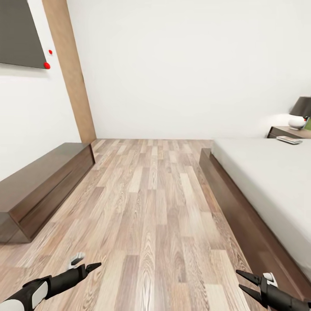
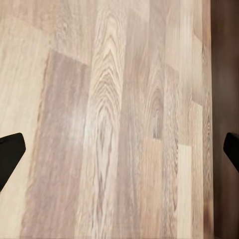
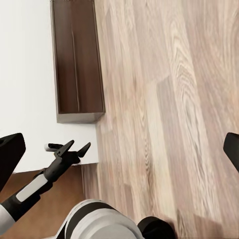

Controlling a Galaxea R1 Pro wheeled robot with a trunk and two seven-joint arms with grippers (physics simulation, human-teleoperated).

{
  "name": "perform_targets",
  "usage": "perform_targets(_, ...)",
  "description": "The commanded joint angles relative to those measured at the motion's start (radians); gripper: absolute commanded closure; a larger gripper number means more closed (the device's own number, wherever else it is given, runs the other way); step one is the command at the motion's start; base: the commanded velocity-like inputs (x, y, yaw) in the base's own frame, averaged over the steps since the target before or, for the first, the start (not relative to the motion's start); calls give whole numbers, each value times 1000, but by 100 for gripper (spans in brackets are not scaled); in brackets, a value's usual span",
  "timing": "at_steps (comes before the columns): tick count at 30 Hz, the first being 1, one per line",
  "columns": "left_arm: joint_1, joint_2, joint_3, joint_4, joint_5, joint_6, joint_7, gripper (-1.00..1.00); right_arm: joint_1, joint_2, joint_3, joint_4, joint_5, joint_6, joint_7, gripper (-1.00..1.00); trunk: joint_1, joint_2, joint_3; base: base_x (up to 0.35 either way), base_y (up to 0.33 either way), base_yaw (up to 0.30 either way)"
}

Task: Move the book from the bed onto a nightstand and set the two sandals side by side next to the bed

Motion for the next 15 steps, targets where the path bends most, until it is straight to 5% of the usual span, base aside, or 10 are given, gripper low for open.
perform_targets(1, 0, 0, -3, 0, 10, 10, -2, -100, -1, -1, 8, 0, -11, 9, 2, -100, 0, 0, -1, 198, 0, 0)
perform_targets(15, 0, -1, -3, 0, 10, 10, -2, -100, -1, -1, 8, 0, -11, 9, 1, -100, 0, 0, -1, 198, 0, 0)
